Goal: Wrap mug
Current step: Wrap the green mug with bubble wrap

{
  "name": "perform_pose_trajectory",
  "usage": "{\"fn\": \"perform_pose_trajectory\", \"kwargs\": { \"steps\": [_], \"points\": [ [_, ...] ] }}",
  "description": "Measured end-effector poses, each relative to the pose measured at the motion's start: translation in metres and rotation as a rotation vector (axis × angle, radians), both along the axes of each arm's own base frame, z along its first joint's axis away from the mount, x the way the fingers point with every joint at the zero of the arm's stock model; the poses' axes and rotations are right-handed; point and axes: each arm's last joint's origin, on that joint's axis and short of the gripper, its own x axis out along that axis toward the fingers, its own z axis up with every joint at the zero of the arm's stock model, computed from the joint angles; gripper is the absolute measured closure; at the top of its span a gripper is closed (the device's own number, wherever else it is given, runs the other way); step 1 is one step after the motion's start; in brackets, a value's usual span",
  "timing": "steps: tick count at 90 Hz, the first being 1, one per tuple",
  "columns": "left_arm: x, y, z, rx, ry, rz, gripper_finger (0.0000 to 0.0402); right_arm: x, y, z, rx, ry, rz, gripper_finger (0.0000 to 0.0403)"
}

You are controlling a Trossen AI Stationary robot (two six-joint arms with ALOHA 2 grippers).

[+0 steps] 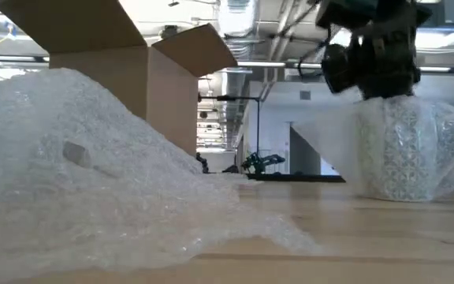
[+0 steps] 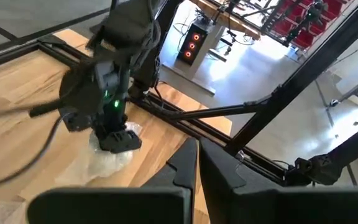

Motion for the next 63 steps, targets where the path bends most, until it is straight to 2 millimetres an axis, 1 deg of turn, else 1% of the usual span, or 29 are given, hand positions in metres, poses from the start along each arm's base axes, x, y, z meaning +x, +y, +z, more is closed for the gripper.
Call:
{"fn": "perform_pose_trajectory", "kwargs": {
  "steps": [12, 23, 28, 32, 37, 45, 63],
  "points": [
    [0.0, 0.0, 0.0, 0.0, 0.0, 0.0, 0.0402, -0.007, -0.004, 0.031, -0.012, 0.024, 0.016, 0.0403],
    [0.0, 0.0, 0.0, 0.0, 0.0, 0.0, 0.0402, -0.008, -0.01, 0.062, -0.02, -0.042, 0.015, 0.0403],
    [0.0, 0.0, 0.0, 0.0, 0.0, 0.0, 0.0402, -0.007, -0.012, 0.071, -0.024, -0.084, 0.017, 0.0403],
    [0.0, 0.0, 0.0, 0.0, 0.0, 0.0, 0.0402, -0.004, -0.013, 0.072, -0.025, -0.115, 0.016, 0.0403],
    [0.0, 0.001, 0.0, 0.0, -0.001, 0.002, 0.0402, -0.003, -0.013, 0.071, -0.028, -0.115, 0.02, 0.0403],
    [0.001, 0.001, 0.0, 0.0, -0.001, 0.003, 0.0402, 0.002, -0.013, 0.06, -0.025, -0.078, 0.035, 0.0403],
    [0.001, 0.001, 0.0, -0.003, -0.002, 0.004, 0.0402, 0.013, -0.003, 0.013, 0.013, 0.059, 0.112, 0.0403]
  ]
}}
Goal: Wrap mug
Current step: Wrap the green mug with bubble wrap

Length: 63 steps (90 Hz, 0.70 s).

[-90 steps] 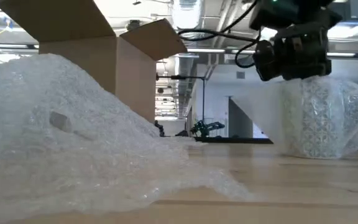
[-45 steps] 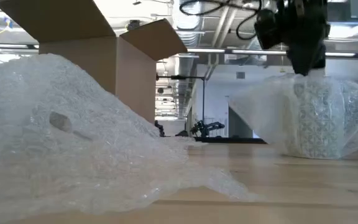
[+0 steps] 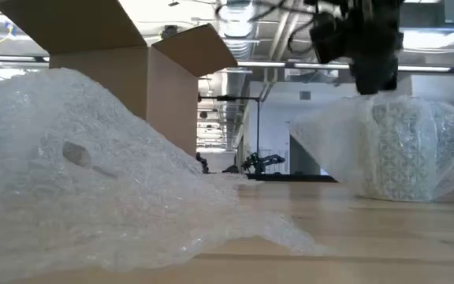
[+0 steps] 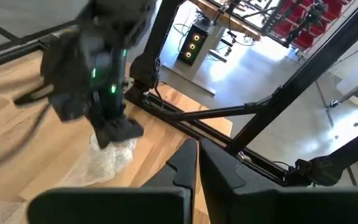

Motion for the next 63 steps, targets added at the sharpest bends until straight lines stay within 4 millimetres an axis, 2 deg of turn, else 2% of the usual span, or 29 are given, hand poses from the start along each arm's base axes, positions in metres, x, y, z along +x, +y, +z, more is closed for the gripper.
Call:
{"fn": "perform_pose_trajectory", "kwargs": {
  "steps": [20, 33, 46, 63],
  "points": [
    [0.0, 0.0, 0.0, -0.007, -0.004, 0.002, 0.0402, 0.008, 0.01, -0.046, -0.018, 0.091, 0.043, 0.0403],
    [0.0, 0.0, 0.0, -0.015, -0.005, 0.006, 0.0402, 0.012, 0.012, -0.054, -0.033, 0.102, 0.069, 0.0403],
    [0.0, 0.0, 0.0, -0.015, -0.005, 0.006, 0.0402, 0.007, 0.011, -0.036, -0.047, 0.089, 0.063, 0.0403],
    [0.0, 0.0, 0.0, -0.016, -0.004, 0.005, 0.0402, -0.008, 0.003, 0.01, -0.05, 0.078, 0.034, 0.0403]
  ]
}}
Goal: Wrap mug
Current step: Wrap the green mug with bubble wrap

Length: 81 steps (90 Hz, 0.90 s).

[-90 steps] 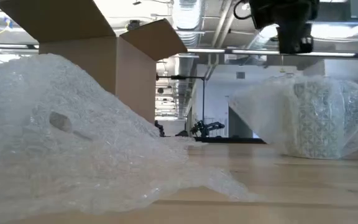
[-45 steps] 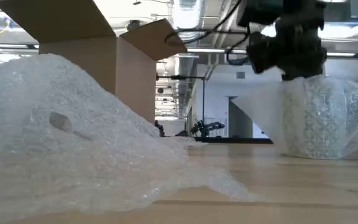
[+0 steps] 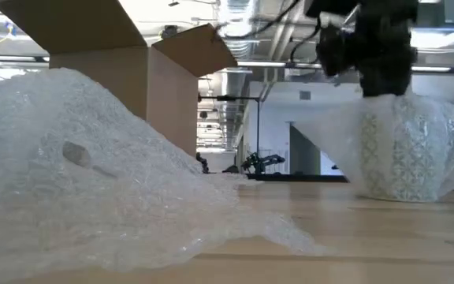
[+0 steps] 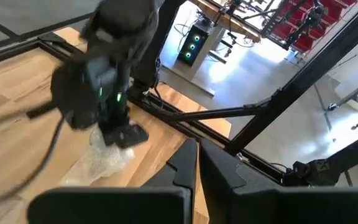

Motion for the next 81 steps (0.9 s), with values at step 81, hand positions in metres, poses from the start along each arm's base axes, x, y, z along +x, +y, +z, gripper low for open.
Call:
{"fn": "perform_pose_trajectory", "kwargs": {
  "steps": [81],
  "points": [
    [0.0, 0.0, 0.0, 0.009, 0.005, -0.003, 0.0402, 0.009, 0.011, -0.07, 0.018, 0.034, -0.006, 0.0403]
  ]
}}
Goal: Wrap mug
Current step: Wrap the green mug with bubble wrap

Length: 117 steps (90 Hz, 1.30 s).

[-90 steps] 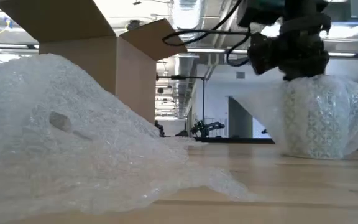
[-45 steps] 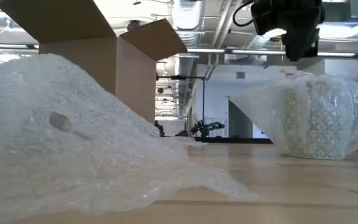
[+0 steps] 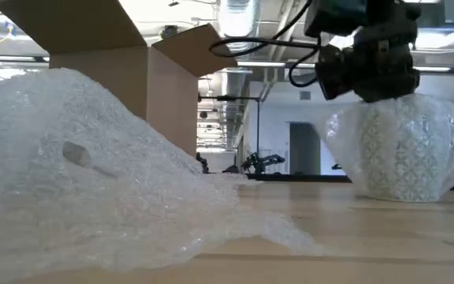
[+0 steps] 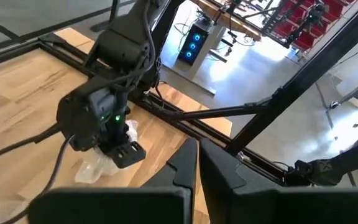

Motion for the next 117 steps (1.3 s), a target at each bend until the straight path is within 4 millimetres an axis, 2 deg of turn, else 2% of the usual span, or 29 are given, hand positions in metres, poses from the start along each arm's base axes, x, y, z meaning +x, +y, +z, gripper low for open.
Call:
{"fn": "perform_pose_trajectory", "kwargs": {
  "steps": [10, 23, 31, 41, 51, 61, 72, 95, 117],
  "points": [
    [0.0, 0.0, 0.0, -0.001, 0.0, 0.0, 0.0402, -0.001, -0.001, 0.005, -0.004, -0.013, 0.0, 0.0403],
    [0.0, 0.0, 0.0, -0.005, -0.001, 0.001, 0.0402, -0.009, -0.005, 0.033, -0.01, -0.042, -0.018, 0.0403],
    [0.0, 0.0, 0.0, -0.007, -0.002, 0.0, 0.0402, -0.014, -0.009, 0.056, -0.009, -0.064, -0.039, 0.0403],
    [0.0, 0.0, 0.0, -0.006, -0.002, 0.0, 0.0402, -0.025, -0.014, 0.078, -0.005, -0.027, -0.092, 0.0403],
    [0.0, 0.0, 0.0, -0.006, -0.001, -0.001, 0.0402, -0.027, -0.017, 0.099, 0.012, -0.116, -0.121, 0.0403],
    [0.0, 0.0, 0.0, -0.006, -0.002, -0.001, 0.0402, -0.023, -0.017, 0.107, 0.034, -0.23, -0.138, 0.0403],
    [0.0, 0.0, 0.0, -0.005, -0.001, -0.001, 0.0402, -0.021, -0.016, 0.096, 0.033, -0.197, -0.137, 0.0403],
    [0.0, 0.0, 0.0, -0.005, -0.001, -0.001, 0.0402, -0.01, -0.009, 0.041, 0.017, -0.09, -0.088, 0.0403],
    [0.0, 0.0, 0.0, -0.009, -0.002, 0.001, 0.0402, -0.006, -0.001, 0.002, 0.004, -0.084, -0.06, 0.0403]
  ]
}}
